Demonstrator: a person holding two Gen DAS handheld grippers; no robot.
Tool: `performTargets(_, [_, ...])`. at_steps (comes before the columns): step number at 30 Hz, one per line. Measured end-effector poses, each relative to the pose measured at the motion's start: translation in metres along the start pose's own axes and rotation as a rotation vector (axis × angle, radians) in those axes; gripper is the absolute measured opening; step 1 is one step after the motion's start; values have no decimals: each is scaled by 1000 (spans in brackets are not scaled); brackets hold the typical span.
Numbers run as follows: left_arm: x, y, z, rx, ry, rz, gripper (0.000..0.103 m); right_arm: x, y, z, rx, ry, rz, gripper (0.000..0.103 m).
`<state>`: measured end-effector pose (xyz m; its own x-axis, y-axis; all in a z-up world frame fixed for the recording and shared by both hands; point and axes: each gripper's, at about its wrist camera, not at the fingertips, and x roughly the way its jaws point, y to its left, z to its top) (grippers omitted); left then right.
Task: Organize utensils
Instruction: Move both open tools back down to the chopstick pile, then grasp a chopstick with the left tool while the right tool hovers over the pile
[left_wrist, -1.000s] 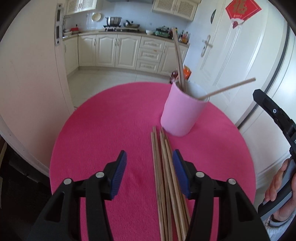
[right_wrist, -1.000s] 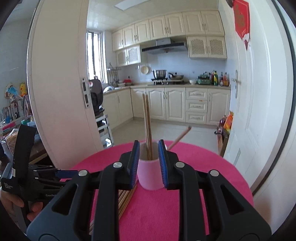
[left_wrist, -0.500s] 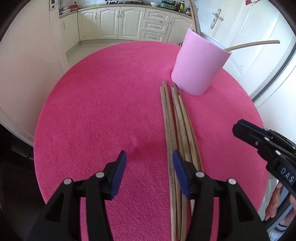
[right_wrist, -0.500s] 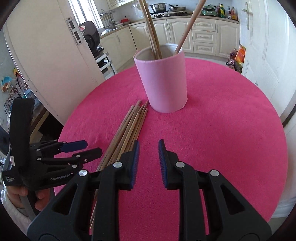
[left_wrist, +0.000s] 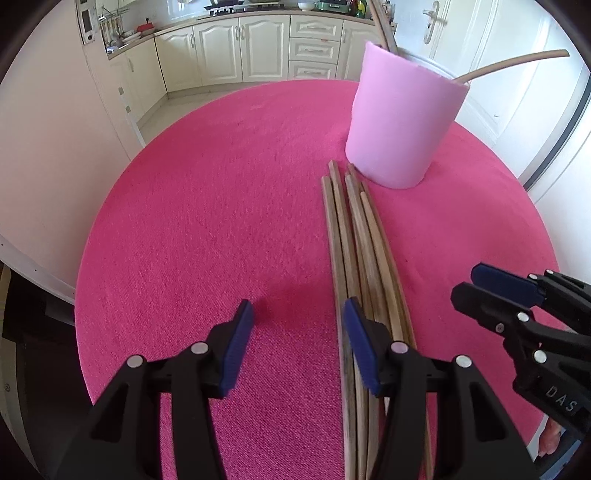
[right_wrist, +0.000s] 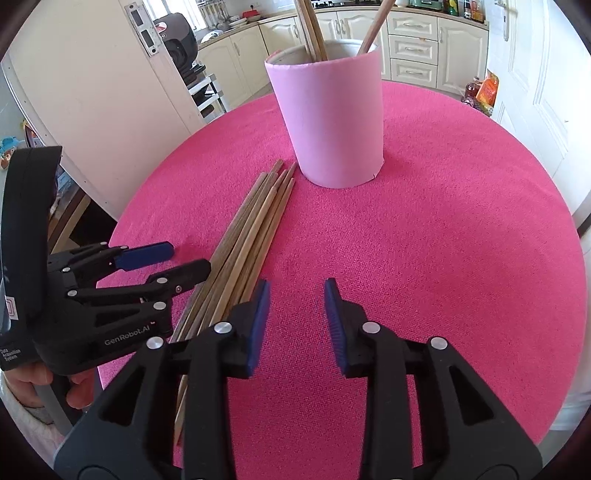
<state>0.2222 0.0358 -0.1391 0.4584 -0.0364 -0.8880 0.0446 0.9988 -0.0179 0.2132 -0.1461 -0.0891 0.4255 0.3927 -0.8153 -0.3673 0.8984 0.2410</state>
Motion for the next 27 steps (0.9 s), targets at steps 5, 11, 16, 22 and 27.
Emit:
performTargets(5, [5, -6, 10, 6, 46, 40, 58, 1, -3, 1, -3, 6, 2, 45])
performTargets(11, [12, -16, 16, 34, 55, 96, 57, 3, -6, 4, 4, 20, 4, 45])
performTargets(16, [6, -11, 13, 27, 35, 34, 25, 9, -2, 7, -4, 49, 8, 45])
performTargets(22, [-2, 13, 5, -51, 36, -22, 6, 16, 9, 10, -5, 76, 16, 35])
performTargets(27, [-8, 19, -4, -79, 34, -34, 6, 20, 22, 12, -31, 89, 2, 35])
